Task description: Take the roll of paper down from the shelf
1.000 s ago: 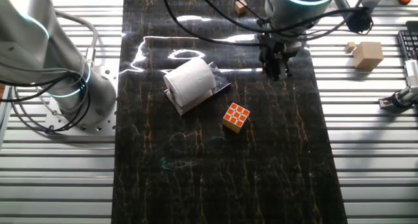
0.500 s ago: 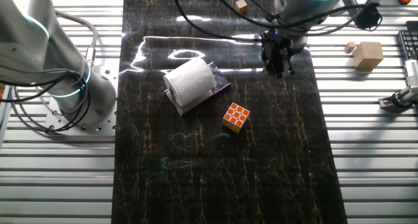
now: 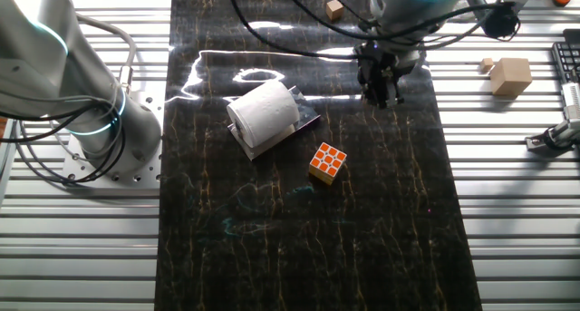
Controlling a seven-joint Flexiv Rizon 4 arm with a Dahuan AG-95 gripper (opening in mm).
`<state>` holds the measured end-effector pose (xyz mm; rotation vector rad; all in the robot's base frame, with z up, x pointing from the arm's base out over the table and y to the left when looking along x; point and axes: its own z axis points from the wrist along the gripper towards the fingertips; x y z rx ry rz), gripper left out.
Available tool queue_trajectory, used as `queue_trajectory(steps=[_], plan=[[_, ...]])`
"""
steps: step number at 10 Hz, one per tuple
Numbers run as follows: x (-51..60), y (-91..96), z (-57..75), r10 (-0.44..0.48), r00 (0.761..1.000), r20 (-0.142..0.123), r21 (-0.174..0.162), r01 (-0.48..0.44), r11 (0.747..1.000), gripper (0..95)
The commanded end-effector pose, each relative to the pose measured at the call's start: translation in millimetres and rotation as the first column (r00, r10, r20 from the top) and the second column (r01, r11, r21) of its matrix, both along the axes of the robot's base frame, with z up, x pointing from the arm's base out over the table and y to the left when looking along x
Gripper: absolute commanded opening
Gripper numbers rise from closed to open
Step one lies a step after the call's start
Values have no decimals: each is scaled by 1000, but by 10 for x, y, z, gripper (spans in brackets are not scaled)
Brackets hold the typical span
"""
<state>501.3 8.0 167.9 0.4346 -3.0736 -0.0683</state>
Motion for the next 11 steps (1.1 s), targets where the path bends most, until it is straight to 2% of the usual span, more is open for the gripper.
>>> queue_trajectory(steps=[1,2,3,4,5,6,7,8,11], plan=[[-96,25,11,-34,999,-17,-7,34,999,0],[-266,75,-33,-50,998,-24,-9,49,999,0],[-458,143,-129,-64,998,-23,-6,63,998,0],[-588,210,-200,-53,998,-25,0,53,999,0],[-611,208,-209,-12,999,-52,8,12,1000,0],[-612,209,-203,4,996,-90,6,-4,1000,0],[-612,209,-203,11,995,-103,6,-10,1000,0],[-612,209,-203,27,993,-112,6,-26,1000,0],[-612,209,-203,58,991,-118,6,-58,998,0]])
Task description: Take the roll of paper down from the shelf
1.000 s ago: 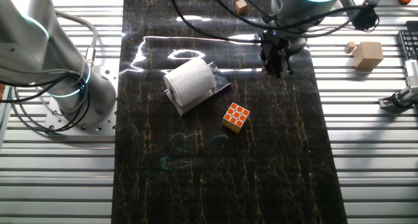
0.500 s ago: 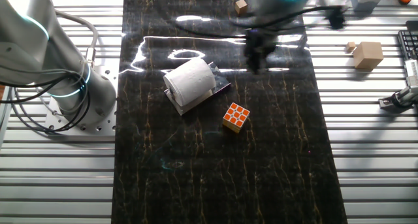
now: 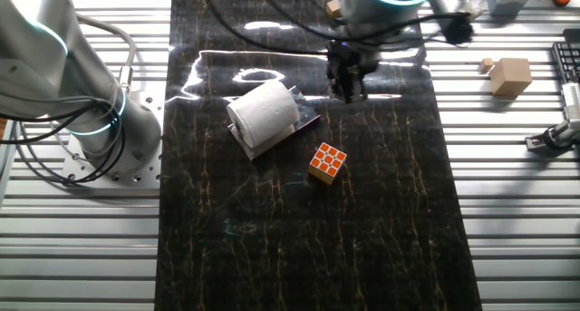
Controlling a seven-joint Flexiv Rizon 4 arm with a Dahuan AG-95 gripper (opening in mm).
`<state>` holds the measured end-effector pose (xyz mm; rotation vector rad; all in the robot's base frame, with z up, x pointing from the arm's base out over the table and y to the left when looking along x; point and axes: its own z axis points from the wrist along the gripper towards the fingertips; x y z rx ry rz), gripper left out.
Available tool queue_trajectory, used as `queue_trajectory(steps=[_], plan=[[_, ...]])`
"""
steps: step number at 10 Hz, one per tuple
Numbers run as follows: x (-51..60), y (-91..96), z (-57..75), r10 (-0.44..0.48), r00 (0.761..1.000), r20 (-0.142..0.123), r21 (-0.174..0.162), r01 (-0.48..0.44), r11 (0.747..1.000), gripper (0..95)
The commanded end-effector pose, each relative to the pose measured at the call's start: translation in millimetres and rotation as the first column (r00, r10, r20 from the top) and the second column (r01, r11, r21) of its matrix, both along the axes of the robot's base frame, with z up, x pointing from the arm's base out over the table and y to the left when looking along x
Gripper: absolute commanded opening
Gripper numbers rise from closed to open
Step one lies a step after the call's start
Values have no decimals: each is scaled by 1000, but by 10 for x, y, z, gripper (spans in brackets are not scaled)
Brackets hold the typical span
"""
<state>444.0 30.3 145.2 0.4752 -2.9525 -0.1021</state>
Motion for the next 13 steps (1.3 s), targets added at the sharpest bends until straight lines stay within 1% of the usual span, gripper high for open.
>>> queue_trajectory(steps=[1,3,5,7,8,10,11,13], plan=[[-39,-14,24,10,1000,-4,-10,-10,1000,0],[-39,-14,24,10,1000,-13,-6,-10,1000,0],[-39,-14,24,20,999,-35,3,-20,1000,0],[-39,-14,24,43,998,-41,1,-43,999,0],[-39,-14,24,45,997,-57,-6,-46,999,0],[-39,-14,24,57,995,-78,-9,-58,998,0],[-39,-14,24,81,993,-83,-11,-82,997,0],[-39,-14,24,123,989,-80,-3,-123,992,0]])
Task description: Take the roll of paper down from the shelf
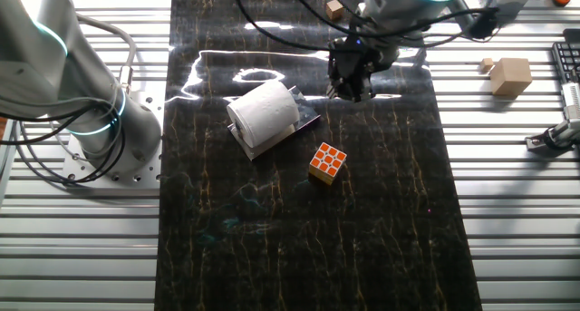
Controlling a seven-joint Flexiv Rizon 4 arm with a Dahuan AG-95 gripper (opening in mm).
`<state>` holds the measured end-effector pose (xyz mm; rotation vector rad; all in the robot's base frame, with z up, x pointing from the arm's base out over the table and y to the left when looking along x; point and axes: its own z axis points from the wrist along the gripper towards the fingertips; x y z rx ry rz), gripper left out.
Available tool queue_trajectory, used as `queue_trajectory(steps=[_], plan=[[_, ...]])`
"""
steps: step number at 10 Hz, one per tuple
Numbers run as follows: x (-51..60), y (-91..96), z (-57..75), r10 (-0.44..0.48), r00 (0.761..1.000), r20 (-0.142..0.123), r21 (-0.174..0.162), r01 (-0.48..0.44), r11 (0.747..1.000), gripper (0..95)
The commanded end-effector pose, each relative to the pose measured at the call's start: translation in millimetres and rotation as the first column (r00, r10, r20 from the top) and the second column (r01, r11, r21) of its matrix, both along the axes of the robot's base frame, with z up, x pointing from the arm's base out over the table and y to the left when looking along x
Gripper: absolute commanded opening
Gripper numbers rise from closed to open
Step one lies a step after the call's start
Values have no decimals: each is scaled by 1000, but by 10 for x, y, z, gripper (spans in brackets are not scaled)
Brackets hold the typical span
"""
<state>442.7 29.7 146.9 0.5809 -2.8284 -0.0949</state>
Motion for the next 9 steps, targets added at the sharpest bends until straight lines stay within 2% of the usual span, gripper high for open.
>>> queue_trajectory(steps=[1,2,6,8,9], plan=[[-26,-7,7,44,999,17,9,-45,999,0],[-26,-7,7,64,998,25,15,-64,998,0],[-26,-7,7,75,997,19,14,-76,997,0],[-131,22,-18,70,998,11,12,-70,997,0],[-298,26,-60,66,998,5,11,-66,998,0]])
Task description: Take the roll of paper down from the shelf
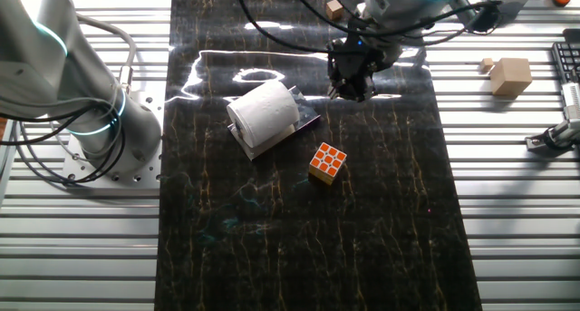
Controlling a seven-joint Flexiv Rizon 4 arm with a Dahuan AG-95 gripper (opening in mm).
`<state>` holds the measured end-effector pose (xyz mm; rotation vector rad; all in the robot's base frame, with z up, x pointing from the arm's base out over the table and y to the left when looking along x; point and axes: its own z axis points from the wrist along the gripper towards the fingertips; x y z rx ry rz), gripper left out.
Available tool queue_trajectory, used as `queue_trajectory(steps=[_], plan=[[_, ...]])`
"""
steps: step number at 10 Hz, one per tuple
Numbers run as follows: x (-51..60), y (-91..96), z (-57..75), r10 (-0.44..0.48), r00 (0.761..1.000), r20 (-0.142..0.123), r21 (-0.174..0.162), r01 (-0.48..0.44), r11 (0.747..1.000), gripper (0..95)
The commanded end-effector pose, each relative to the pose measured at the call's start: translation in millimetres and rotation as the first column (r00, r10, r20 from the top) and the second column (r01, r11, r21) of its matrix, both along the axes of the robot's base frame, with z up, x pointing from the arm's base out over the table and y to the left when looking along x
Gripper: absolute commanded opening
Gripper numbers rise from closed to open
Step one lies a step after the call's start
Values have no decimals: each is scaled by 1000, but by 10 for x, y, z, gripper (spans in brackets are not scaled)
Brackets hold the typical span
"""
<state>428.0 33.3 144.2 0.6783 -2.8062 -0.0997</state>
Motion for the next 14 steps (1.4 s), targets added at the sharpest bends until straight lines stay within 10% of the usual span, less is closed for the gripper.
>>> queue_trajectory(steps=[1,5,8,9,10,14], plan=[[-297,-24,-72,-4,1000,2,2,4,1000,0],[-692,-113,-114,39,998,-46,37,-37,999,0],[-782,-208,-175,54,996,-64,112,-47,993,570],[-782,-210,-177,54,996,-78,116,-44,992,570],[-782,-210,-178,54,995,-85,118,-44,992,760],[-782,-220,-187,-9,994,-105,169,27,985,760]])
